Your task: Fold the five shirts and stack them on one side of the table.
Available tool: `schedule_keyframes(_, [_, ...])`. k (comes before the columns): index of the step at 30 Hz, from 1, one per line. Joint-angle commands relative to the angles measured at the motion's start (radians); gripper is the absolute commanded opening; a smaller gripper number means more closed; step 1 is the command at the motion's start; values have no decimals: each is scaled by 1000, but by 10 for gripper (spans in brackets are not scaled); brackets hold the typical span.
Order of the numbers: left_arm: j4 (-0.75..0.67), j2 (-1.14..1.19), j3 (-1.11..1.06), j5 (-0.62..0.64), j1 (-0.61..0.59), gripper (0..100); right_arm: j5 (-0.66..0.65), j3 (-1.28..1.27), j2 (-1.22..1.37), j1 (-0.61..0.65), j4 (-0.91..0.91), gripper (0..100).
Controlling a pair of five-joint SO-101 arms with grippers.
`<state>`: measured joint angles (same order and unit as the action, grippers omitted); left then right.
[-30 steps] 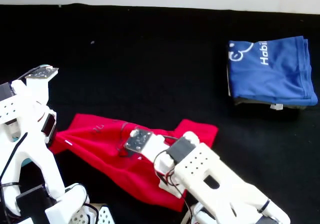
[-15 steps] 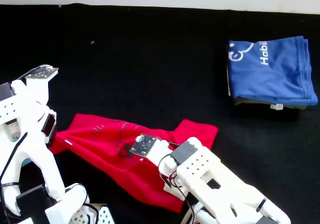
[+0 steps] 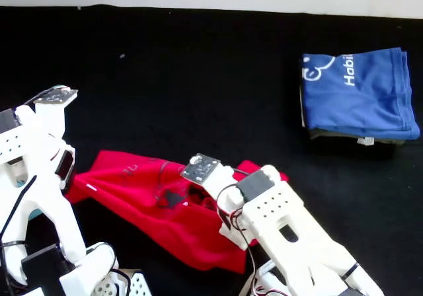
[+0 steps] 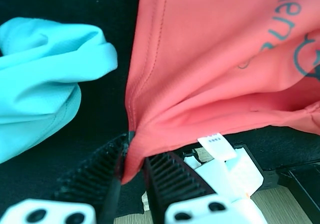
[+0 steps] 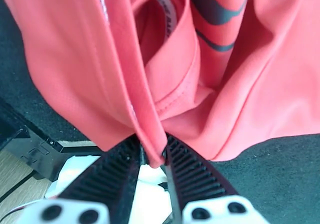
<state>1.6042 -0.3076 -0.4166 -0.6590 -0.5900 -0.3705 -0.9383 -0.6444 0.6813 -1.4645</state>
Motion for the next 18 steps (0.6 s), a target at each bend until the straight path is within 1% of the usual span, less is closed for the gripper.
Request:
schedule_keyframes(1, [-8,-19,38,-8,33,10,-9,44,-13,-15,-10,37])
schedule_keyframes(3, [-8,-21,38,-8,41,10,-9,51,-15,-21,-5,26])
schedule_keyframes(5, [-8,-21,38,-8,41,10,-9,76,-24,-64,7,5])
schedule_keyframes(11, [-8,-21,38,-8,41,10,-5,325,-24,-344,12,6])
schedule_keyframes(14, [-5,-21,38,-8,41,10,-8,458,-24,-463,-35,6])
schedule_keyframes(18, [-6,-22,50,6,51,10,-9,573,-24,-538,-24,6])
